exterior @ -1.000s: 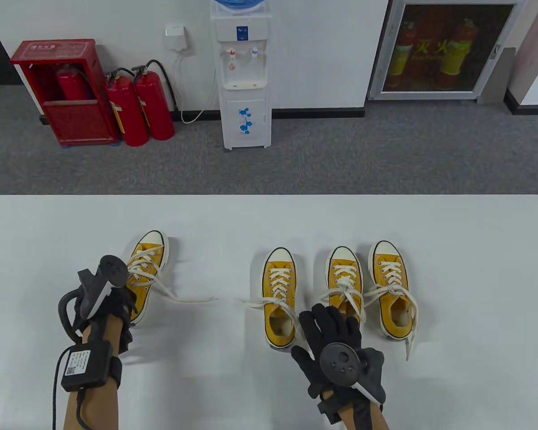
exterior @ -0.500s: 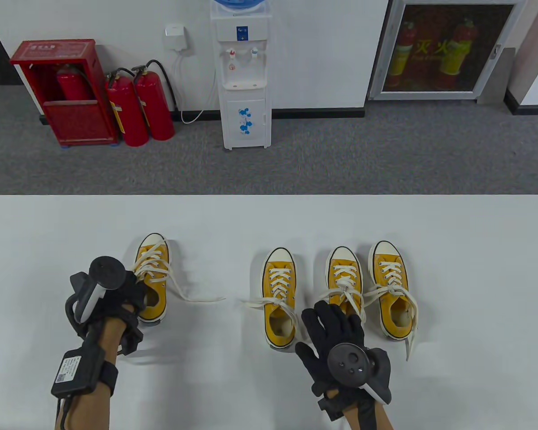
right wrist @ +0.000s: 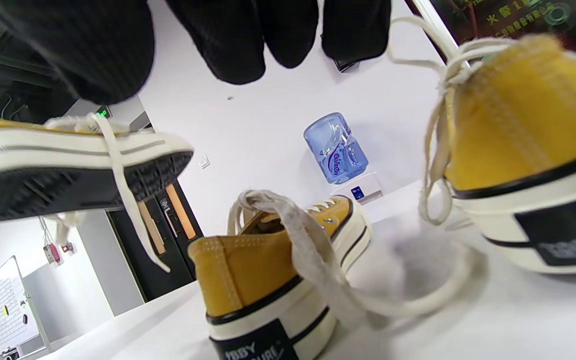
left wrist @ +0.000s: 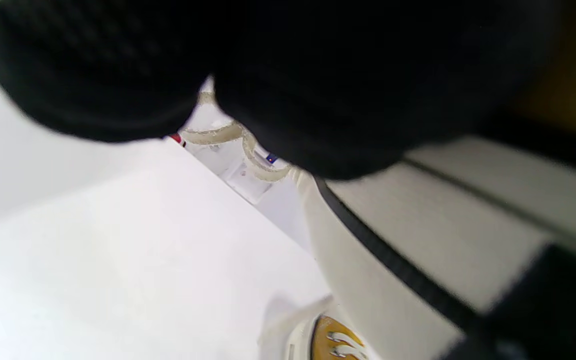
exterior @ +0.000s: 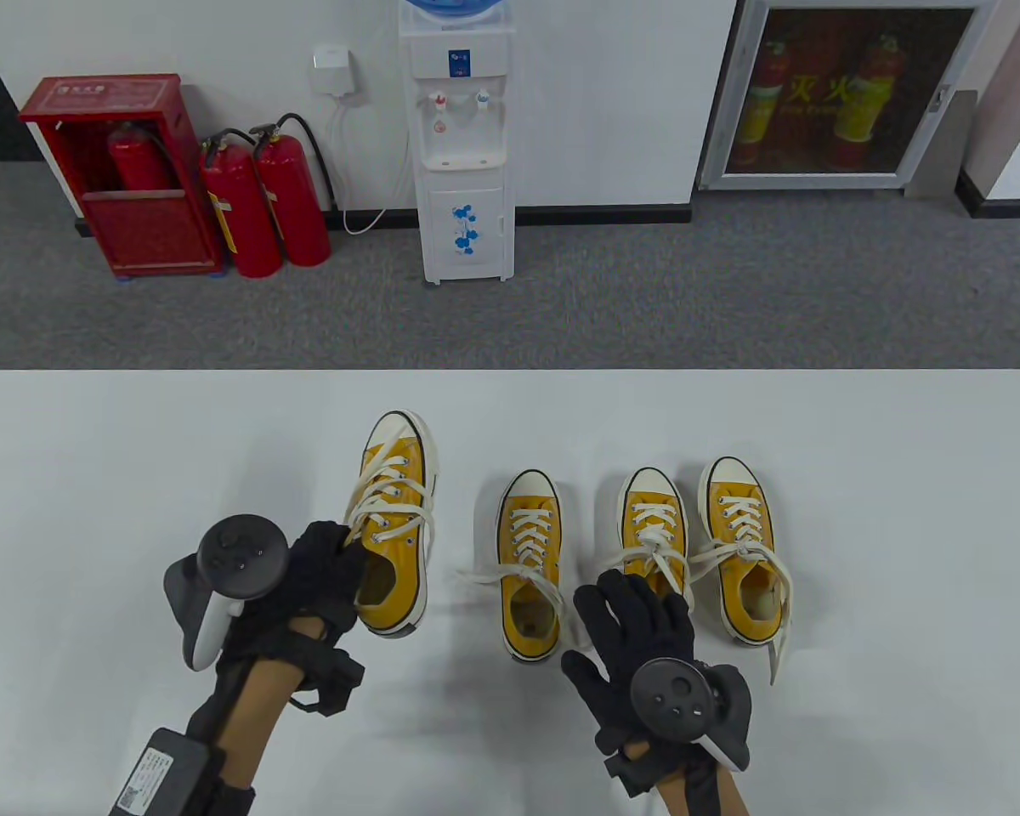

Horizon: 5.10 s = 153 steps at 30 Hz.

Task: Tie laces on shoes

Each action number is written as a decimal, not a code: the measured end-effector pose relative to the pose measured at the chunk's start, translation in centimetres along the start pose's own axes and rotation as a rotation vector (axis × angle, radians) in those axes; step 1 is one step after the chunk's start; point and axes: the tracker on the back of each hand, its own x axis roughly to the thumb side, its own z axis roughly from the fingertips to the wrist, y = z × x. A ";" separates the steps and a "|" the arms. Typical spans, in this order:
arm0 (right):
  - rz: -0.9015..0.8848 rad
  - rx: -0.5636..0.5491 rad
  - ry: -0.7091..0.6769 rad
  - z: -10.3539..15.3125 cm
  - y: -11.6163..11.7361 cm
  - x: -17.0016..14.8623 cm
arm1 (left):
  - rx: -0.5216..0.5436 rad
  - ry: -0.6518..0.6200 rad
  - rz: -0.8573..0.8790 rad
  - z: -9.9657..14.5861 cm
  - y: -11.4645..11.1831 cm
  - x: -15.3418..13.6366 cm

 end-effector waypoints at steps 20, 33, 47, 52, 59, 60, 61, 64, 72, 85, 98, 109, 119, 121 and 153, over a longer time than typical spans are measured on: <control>0.014 0.013 0.004 0.1 0.1 0.0 | -0.015 0.041 -0.271 3.3 -9.2 -5.3; 0.036 0.018 -0.013 0.1 0.3 0.4 | -0.172 0.045 -0.291 3.4 -9.8 -6.3; 0.026 0.010 -0.010 0.1 0.3 0.3 | -0.134 0.136 -0.102 2.2 -5.6 -7.0; 0.030 0.015 -0.013 0.1 0.3 0.3 | -0.142 0.161 -0.098 0.1 -5.3 -5.6; 0.030 0.016 -0.015 0.1 0.3 0.4 | -0.246 0.196 -0.124 -2.9 -6.4 -3.7; 0.031 0.016 -0.015 0.1 0.3 0.4 | -0.259 0.201 -0.134 -3.2 -6.6 -3.7; 0.031 0.018 -0.015 0.1 0.4 0.4 | -0.276 0.207 -0.140 -3.5 -7.0 -3.6; 0.030 0.017 -0.012 0.1 0.3 0.4 | -0.307 0.210 -0.147 -4.1 -7.7 -3.4; 0.033 0.026 -0.013 0.1 0.4 0.4 | -0.302 0.205 -0.234 -4.7 -8.8 -3.4; 0.031 0.030 -0.012 0.0 0.4 0.4 | -0.239 0.222 -0.360 -4.9 -9.7 -3.3; 0.022 0.027 -0.006 0.0 0.4 0.3 | -0.105 0.154 -0.036 -3.8 -5.8 -6.0; 0.033 0.020 -0.015 0.0 0.3 0.5 | -0.083 0.112 0.387 1.0 -2.1 -11.9; 0.018 0.013 -0.010 0.1 0.5 0.5 | -0.032 0.081 0.609 4.3 -2.6 -14.5; 0.013 0.012 -0.002 0.2 0.6 0.4 | -0.043 0.064 0.614 4.4 -2.6 -14.3; 0.178 0.559 0.381 -5.9 11.5 9.2 | 0.077 0.041 0.260 3.9 -0.7 -14.1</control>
